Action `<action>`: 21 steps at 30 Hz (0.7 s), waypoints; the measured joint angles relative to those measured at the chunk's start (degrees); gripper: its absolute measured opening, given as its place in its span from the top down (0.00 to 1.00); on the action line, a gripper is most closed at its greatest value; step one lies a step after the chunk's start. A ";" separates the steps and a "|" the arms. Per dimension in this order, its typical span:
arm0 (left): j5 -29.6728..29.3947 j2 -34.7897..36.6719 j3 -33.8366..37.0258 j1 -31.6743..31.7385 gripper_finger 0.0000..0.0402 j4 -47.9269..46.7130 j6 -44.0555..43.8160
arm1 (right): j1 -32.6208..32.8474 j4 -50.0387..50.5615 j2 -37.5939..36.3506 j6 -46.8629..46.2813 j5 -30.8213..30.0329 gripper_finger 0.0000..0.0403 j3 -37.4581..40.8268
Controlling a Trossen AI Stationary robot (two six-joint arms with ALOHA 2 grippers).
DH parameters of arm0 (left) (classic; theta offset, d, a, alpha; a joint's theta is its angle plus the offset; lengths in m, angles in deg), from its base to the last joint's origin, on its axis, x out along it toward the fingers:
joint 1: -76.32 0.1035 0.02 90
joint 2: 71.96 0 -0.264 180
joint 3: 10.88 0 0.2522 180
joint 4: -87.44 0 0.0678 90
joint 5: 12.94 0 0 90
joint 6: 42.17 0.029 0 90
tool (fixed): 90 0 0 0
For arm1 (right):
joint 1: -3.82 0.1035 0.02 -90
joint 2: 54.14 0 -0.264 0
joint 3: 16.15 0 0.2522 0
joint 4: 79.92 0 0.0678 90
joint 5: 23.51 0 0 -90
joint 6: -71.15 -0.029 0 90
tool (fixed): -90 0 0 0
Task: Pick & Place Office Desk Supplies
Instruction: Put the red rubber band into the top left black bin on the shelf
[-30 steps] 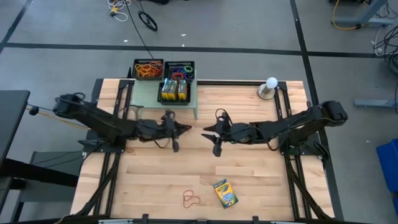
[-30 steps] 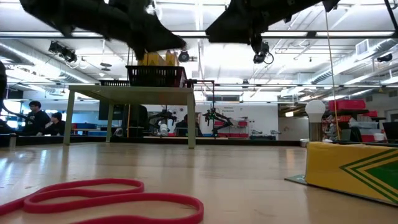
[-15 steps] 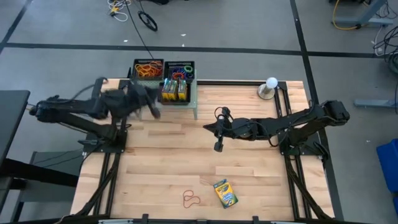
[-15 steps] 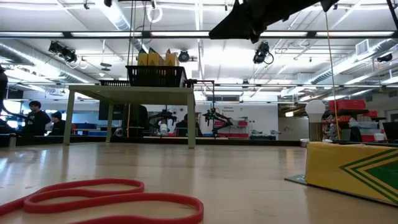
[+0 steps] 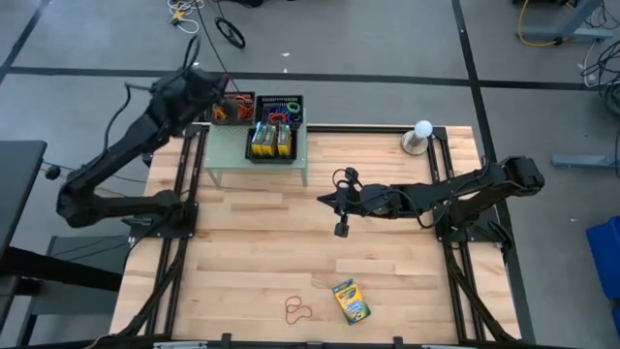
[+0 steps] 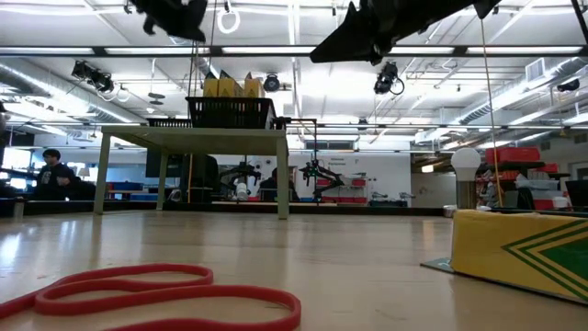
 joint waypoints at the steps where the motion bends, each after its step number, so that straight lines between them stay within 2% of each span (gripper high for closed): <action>1: 2.68 -1.02 0.00 2.61 0.99 0.06 0.03 | 0.00 0.05 0.00 0.17 0.00 0.98 0.00; 4: 7.36 -4.64 0.00 8.65 0.99 0.41 0.47 | 0.00 0.31 0.00 0.19 0.00 0.98 0.00; 11: 8.07 -14.07 0.02 14.75 0.99 0.31 -0.10 | 0.00 0.59 0.00 0.60 0.00 0.99 0.00; 13: 7.66 -15.70 0.02 15.51 0.99 0.17 -0.23 | 0.00 0.66 0.00 0.61 0.00 0.98 0.00; 16: 4.01 -17.30 0.02 15.67 0.97 -0.13 -2.24 | 0.00 0.87 0.00 0.60 0.00 0.98 0.00; 21: 1.79 -17.77 0.02 15.63 0.87 -6.73 -3.72 | 0.00 0.98 0.00 0.60 0.00 0.98 0.00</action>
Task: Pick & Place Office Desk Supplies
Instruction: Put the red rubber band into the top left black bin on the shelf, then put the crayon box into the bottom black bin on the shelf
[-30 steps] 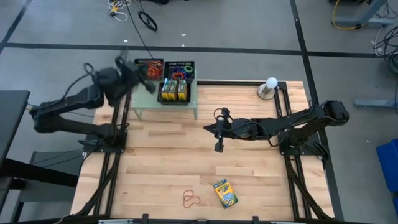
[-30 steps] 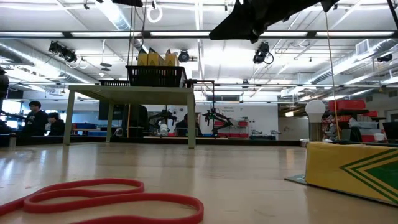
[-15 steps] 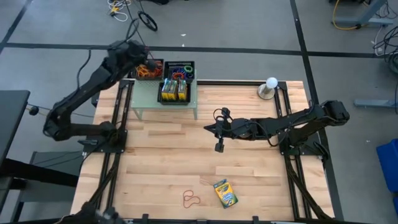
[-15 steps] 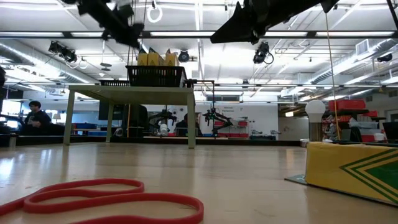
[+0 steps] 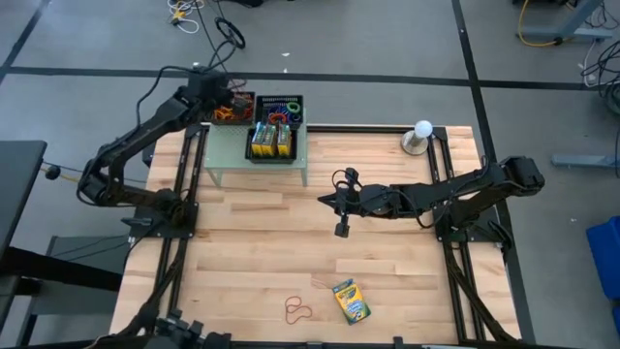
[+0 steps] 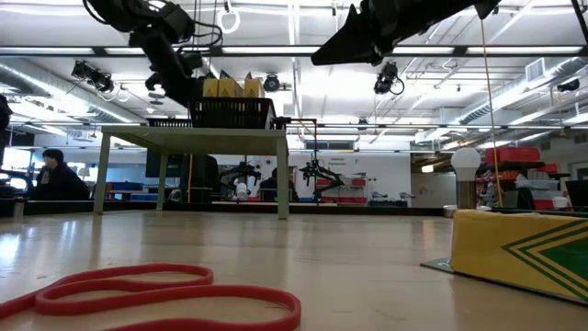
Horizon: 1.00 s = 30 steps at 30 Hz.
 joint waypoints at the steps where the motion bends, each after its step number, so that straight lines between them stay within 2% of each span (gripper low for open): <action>1: -0.55 0.16 0.00 -0.02 0.84 -1.81 -0.04 | 0.00 0.07 0.00 0.00 0.00 0.98 0.00; 7: -1.82 1.73 0.00 -0.02 0.68 -9.70 -0.59 | 0.00 0.05 0.00 0.00 0.24 0.98 0.00; 15: -2.88 5.55 0.00 -0.06 0.50 -10.28 -0.54 | 0.00 0.02 0.00 0.00 0.39 0.98 0.00; 19: -2.79 9.62 -0.02 -1.77 0.45 -11.14 0.31 | 0.02 -0.02 0.00 -0.02 0.46 0.98 0.00; 21: -1.19 11.93 -0.02 -3.61 0.46 -13.01 -0.25 | 0.00 -0.10 0.00 -0.55 0.46 0.98 0.00; 24: 2.30 15.58 1.43 -7.92 0.54 -14.16 -3.21 | -0.13 -0.51 0.00 -1.13 0.46 0.98 0.00; 30: 3.70 23.27 16.17 -19.59 0.82 -1.56 -7.04 | -0.64 -0.88 0.00 -2.97 0.53 0.98 0.00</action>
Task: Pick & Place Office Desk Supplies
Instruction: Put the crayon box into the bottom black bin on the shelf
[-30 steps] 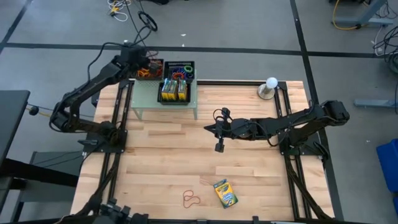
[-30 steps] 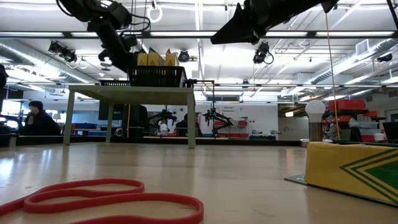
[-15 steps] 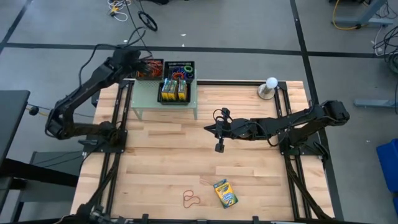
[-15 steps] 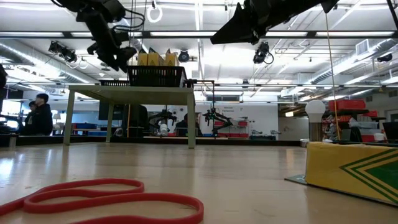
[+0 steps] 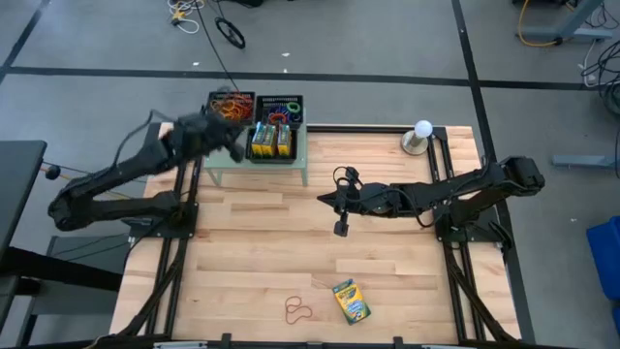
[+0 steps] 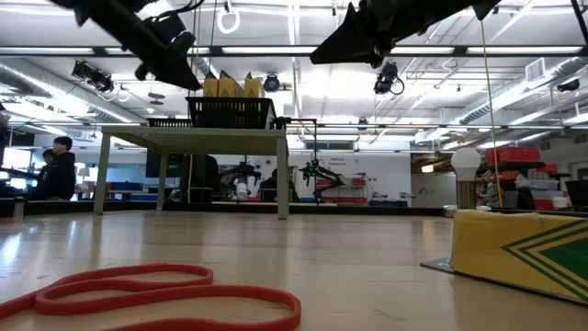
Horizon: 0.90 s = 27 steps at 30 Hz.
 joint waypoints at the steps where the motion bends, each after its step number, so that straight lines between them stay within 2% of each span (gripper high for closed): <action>1: -0.04 1.55 3.05 -1.89 0.87 3.38 -0.39 | -0.09 0.15 0.00 -0.49 -0.01 0.98 0.02; 4: -0.64 6.23 12.09 -7.80 0.97 14.10 -0.83 | -0.24 0.62 0.02 -2.94 0.01 0.98 0.02; 10: -0.58 9.71 26.23 -20.69 0.97 33.62 0.24 | -0.21 1.43 -0.19 -6.19 0.06 0.98 0.00; 14: -1.25 9.63 31.98 -28.31 0.97 42.24 1.58 | 1.09 11.73 -0.74 -10.19 -1.22 0.98 -2.89; 19: -3.54 8.54 34.57 -35.23 0.97 45.70 2.02 | 5.81 26.20 -0.85 -16.31 -3.20 0.98 -8.63; 23: -3.15 7.35 34.62 -39.11 0.97 46.04 1.49 | 11.39 28.05 -0.51 -19.18 5.28 0.96 -9.33; 27: -3.52 4.70 34.62 -41.57 0.97 45.90 1.66 | 16.59 30.07 2.95 -26.54 11.11 0.87 -9.36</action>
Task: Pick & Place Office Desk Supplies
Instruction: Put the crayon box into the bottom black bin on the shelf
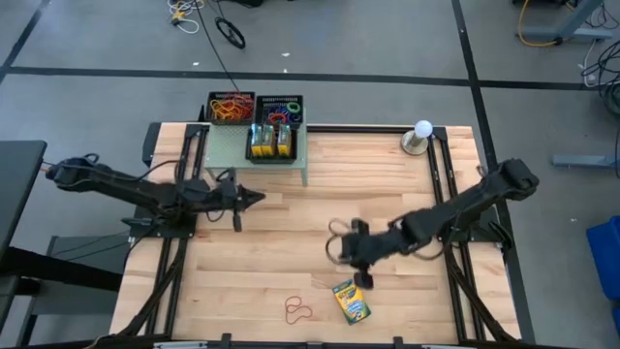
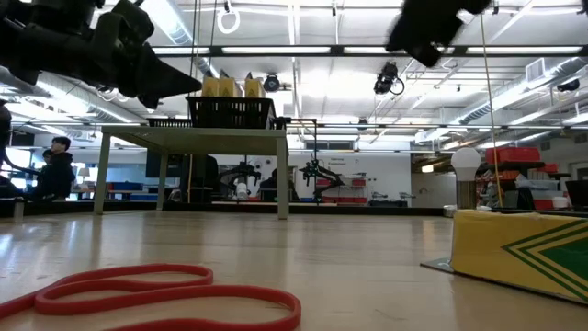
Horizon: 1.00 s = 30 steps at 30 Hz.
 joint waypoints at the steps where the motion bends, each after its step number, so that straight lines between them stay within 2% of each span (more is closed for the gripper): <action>1: -0.07 -0.74 0.00 -0.31 0.97 0.16 -0.47 | 1.16 0.43 1.31 -1.20 0.97 0.84 0.00; 4: -0.11 -3.31 0.00 -1.14 0.97 0.12 -1.99 | 4.31 0.56 5.45 -2.84 5.45 0.74 0.00; 8: -0.07 -6.71 0.00 -1.55 0.97 2.21 -2.61 | 5.08 -0.18 11.44 -2.95 17.19 0.64 0.00; 12: -0.05 -10.45 -0.02 -1.59 0.96 6.63 -3.18 | 3.86 -0.72 16.00 0.81 18.21 0.62 0.00; 17: -0.05 -14.33 -0.04 -2.50 0.96 11.69 -3.19 | 2.42 -1.58 18.33 5.52 18.59 0.62 0.00; 19: -0.07 -15.45 -0.04 -2.79 0.96 12.66 -3.49 | 2.08 -2.26 19.52 7.45 20.57 0.62 0.00; 24: -0.06 -17.75 -0.04 -3.12 0.96 13.22 -5.62 | 1.77 -3.80 21.68 9.63 24.67 0.69 0.00; 30: -3.04 -20.02 -0.04 -3.11 0.96 14.67 -7.75 | 1.80 -3.78 20.61 11.74 21.73 0.95 -0.07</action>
